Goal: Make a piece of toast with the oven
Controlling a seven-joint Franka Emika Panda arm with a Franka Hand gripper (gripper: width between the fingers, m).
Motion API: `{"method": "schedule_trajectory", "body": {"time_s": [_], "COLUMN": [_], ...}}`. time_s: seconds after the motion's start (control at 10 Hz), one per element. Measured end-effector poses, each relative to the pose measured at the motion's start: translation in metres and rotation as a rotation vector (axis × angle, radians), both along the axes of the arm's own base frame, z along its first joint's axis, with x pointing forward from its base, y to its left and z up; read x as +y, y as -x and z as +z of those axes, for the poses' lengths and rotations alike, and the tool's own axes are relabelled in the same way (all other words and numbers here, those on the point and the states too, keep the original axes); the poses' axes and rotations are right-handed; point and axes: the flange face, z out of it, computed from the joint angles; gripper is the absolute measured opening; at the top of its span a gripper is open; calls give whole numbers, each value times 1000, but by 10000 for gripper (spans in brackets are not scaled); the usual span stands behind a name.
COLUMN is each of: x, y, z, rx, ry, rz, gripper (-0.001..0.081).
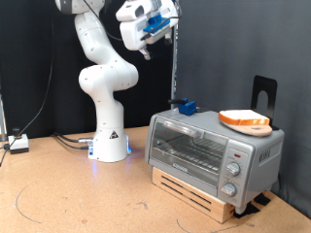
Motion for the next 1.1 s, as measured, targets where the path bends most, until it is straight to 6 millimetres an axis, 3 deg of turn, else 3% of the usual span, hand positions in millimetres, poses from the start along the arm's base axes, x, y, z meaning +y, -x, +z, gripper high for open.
{"method": "schedule_trajectory", "body": {"time_s": [0.4,1.1], "x": [6,38], "y": [-12,-1], "z": [-13,-104], "rx": [-49,34], "ry": [-31,36], "rz": [-28,-44], "gripper": [804,804]}}
